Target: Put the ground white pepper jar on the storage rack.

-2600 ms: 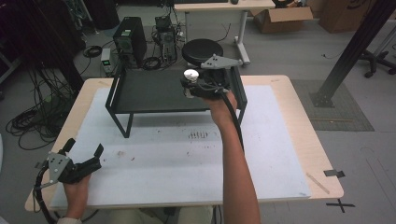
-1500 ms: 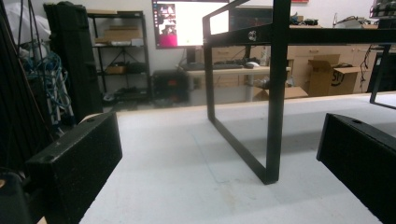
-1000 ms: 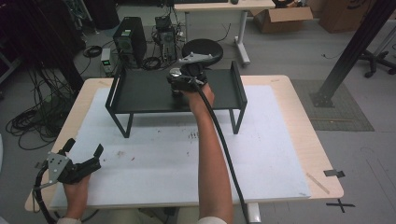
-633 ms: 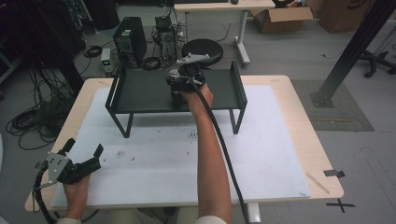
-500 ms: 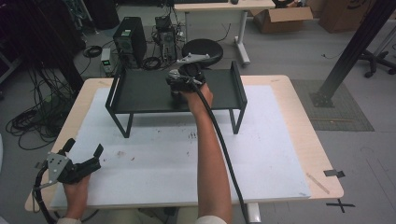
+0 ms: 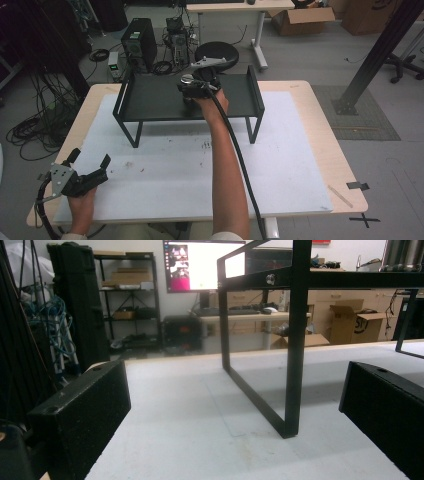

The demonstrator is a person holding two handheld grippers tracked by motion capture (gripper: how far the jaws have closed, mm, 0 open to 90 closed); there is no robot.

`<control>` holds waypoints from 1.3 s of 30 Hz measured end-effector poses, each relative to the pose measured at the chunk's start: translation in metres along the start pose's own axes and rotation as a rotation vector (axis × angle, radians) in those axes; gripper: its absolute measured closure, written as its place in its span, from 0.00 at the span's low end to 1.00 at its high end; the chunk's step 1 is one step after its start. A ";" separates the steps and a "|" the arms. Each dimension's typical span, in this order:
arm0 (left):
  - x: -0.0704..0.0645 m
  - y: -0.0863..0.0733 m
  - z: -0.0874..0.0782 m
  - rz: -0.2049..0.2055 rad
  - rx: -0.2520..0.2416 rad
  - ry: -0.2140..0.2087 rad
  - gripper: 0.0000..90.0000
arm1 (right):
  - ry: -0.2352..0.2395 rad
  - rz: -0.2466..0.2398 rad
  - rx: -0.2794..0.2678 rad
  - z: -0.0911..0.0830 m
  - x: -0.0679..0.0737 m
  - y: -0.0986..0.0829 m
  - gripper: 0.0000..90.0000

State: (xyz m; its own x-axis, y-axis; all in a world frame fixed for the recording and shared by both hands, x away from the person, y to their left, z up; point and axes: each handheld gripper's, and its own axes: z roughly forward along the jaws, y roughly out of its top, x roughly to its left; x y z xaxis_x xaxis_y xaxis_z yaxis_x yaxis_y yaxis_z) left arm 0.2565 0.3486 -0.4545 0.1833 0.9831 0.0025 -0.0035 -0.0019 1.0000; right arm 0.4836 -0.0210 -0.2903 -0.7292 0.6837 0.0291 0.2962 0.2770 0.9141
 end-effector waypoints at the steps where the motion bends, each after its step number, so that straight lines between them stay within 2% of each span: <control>1: 0.000 0.000 0.000 0.000 -0.001 0.000 0.01 | 0.000 0.000 0.000 0.000 0.000 0.000 0.39; 8: 0.000 0.000 0.000 0.000 0.001 -0.001 0.01 | -0.028 0.011 -0.037 -0.006 0.000 0.001 0.20; 14: 0.000 0.000 0.000 0.002 0.002 -0.002 0.01 | -0.049 0.039 -0.083 -0.015 -0.003 0.001 0.11; 31: -0.001 0.000 0.000 0.006 0.004 -0.005 0.01 | -0.064 0.044 -0.131 -0.042 -0.005 0.001 0.02; 39: -0.001 0.000 0.000 0.007 0.004 -0.007 0.01 | -0.065 0.012 -0.135 -0.057 -0.001 0.003 0.01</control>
State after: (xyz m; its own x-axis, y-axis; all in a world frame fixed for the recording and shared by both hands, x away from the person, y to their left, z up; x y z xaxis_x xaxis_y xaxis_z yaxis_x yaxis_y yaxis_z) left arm 0.2566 0.3478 -0.4544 0.1897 0.9818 0.0099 -0.0009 -0.0099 1.0000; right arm 0.4502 -0.0593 -0.2646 -0.6831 0.7301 0.0184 0.2163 0.1781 0.9600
